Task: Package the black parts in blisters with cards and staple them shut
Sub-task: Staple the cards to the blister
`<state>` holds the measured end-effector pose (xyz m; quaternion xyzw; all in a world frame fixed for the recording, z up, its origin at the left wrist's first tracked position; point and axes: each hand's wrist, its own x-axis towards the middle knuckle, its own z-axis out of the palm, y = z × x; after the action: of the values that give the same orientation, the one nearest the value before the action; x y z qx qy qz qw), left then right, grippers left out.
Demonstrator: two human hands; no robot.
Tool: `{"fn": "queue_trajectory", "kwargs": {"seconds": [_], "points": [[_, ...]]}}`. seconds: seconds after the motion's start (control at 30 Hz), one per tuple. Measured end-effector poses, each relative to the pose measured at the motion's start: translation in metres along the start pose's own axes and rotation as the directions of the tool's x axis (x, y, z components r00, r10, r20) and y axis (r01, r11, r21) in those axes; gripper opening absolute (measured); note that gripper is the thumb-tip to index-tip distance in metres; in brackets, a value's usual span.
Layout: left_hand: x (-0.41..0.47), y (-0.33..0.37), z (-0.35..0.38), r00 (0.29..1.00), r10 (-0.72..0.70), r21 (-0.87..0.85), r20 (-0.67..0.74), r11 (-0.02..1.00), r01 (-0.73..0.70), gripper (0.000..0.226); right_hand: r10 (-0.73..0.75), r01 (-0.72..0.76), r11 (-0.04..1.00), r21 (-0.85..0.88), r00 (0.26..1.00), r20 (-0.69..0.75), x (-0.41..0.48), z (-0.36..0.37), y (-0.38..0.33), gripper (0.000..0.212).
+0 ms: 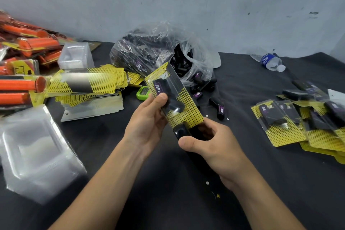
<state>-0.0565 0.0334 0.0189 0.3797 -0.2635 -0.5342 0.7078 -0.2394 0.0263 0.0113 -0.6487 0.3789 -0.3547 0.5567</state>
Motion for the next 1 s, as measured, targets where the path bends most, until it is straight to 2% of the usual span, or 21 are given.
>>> {"fn": "queue_trajectory", "kwargs": {"seconds": [0.1,0.27,0.5,0.7,0.87,1.0], "points": [[0.0001,0.0,-0.0021,0.999,0.031,0.028,0.041,0.999,-0.032,0.043,-0.009,0.009,1.0,0.011,1.0,-0.02,0.0003,0.0003,0.0003,0.045],[-0.0025,-0.0041,-0.0007,0.997,0.037,0.052,0.071,0.998,-0.041,0.03,-0.014,0.015,0.999,0.029,1.0,-0.011,0.0007,-0.0011,-0.0011,0.04],[-0.0031,-0.0032,0.0007,0.997,0.045,0.054,0.062,0.997,-0.049,0.037,-0.018,0.019,0.999,0.032,1.0,-0.015,0.0018,-0.001,-0.0012,0.038],[-0.0035,-0.0039,0.0017,0.996,0.049,0.054,0.077,0.997,-0.054,0.034,-0.031,0.033,0.998,0.048,0.999,-0.027,0.0021,0.0003,-0.0004,0.035],[-0.0022,-0.0045,0.0014,0.992,0.064,0.067,0.107,0.995,-0.072,0.034,-0.03,0.039,0.995,0.094,0.995,-0.093,0.0022,0.0053,-0.0001,0.03],[-0.0019,-0.0068,0.0038,0.988,0.077,0.042,0.134,0.996,-0.083,0.032,-0.025,0.05,0.989,0.137,0.983,-0.18,0.0046,0.0087,0.0009,0.016]]}}
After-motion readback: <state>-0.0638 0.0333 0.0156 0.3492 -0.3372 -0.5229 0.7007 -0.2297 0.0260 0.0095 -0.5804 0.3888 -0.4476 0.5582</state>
